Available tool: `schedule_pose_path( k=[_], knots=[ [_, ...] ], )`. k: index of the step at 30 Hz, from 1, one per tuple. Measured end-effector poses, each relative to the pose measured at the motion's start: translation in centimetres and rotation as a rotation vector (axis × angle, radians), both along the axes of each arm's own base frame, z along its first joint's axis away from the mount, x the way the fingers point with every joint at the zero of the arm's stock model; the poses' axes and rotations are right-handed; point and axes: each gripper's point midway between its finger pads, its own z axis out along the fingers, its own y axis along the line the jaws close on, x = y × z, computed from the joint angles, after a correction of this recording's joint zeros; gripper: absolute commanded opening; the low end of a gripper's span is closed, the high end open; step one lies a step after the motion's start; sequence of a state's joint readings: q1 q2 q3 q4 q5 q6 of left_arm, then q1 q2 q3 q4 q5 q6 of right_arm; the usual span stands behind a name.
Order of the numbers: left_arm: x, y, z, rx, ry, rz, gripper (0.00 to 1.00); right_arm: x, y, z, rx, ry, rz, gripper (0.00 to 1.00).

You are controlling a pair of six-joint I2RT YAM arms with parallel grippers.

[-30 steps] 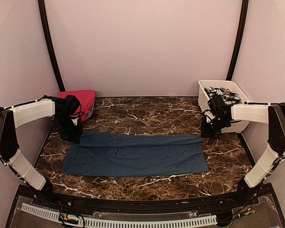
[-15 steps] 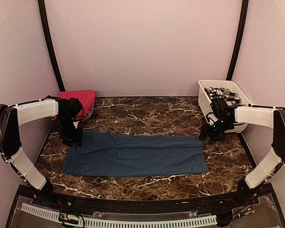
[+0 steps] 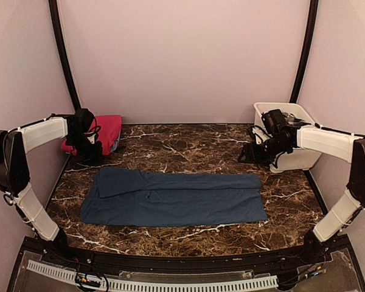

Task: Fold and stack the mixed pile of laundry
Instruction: Smooth out the rectangle-folded T-shirt at the center of the board.

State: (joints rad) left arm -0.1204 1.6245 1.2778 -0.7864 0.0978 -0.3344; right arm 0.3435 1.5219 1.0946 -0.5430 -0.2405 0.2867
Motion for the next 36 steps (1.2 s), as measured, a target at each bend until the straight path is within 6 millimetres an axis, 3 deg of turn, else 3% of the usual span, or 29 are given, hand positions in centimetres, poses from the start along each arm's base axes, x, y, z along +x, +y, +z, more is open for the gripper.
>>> schedule_pose_path(
  k=[3, 7, 12, 23, 32, 36],
  knots=[
    [0.0, -0.1, -2.0, 0.007, 0.056, -0.015, 0.29, 0.6, 2.0, -0.8, 0.005, 0.016, 0.069, 0.64],
    [-0.1, 0.0, -3.2, 0.017, 0.089, -0.031, 0.3, 1.3, 3.6, -3.4, -0.012, 0.071, 0.135, 0.61],
    [-0.2, 0.1, -3.9, 0.03, 0.106, -0.042, 0.32, 0.5, 3.8, -6.6, -0.037, 0.157, 0.17, 0.59],
    [-0.4, -1.0, -3.8, 0.016, 0.106, -0.096, 0.33, -2.1, 3.5, -8.4, -0.044, 0.237, 0.203, 0.44],
    [0.1, -3.5, -3.2, 0.004, 0.076, -0.197, 0.32, -5.1, 3.3, -6.3, -0.002, 0.251, 0.221, 0.36],
    [0.8, -4.6, -2.8, -0.002, 0.056, -0.239, 0.31, -6.4, 3.2, -5.8, 0.011, 0.269, 0.228, 0.44]
  ],
)
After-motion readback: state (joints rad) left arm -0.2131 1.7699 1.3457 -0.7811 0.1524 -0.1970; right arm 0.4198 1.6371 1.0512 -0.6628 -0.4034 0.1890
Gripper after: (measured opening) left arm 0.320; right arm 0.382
